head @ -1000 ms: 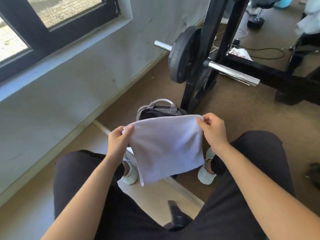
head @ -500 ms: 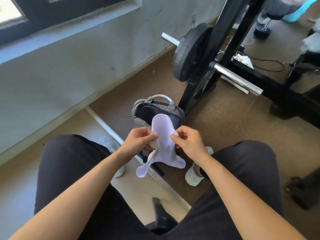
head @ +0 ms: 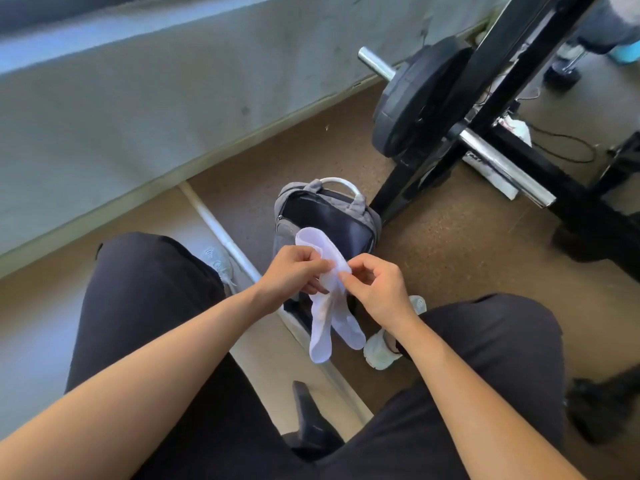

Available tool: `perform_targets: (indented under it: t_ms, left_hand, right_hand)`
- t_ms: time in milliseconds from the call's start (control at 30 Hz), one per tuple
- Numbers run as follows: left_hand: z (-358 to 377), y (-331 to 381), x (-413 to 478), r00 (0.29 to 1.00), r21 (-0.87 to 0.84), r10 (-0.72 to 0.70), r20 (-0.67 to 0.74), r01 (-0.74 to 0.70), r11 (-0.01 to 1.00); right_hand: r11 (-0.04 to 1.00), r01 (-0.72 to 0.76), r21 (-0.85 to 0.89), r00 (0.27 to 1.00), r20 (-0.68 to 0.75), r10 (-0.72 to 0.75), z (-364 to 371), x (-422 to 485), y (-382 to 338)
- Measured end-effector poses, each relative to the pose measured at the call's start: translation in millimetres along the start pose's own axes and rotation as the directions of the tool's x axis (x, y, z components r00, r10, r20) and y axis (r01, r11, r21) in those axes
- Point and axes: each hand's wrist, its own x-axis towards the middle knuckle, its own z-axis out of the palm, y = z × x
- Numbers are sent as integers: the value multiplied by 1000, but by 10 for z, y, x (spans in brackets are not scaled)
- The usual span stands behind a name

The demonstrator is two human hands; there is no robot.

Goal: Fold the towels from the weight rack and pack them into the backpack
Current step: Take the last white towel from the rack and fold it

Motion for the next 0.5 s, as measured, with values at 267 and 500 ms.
perform_targets:
  t_ms: [267,500]
  left_hand:
    - [-47,50,-28,986,-67,-41,164,52,996]
    - [-102,-12,0,985,-16,2,173,1,1000]
  right_hand:
    - [996,-59,-65,996,69,63,64,25,34]
    - [998,-45,46,994,105,40,-46,83,37]
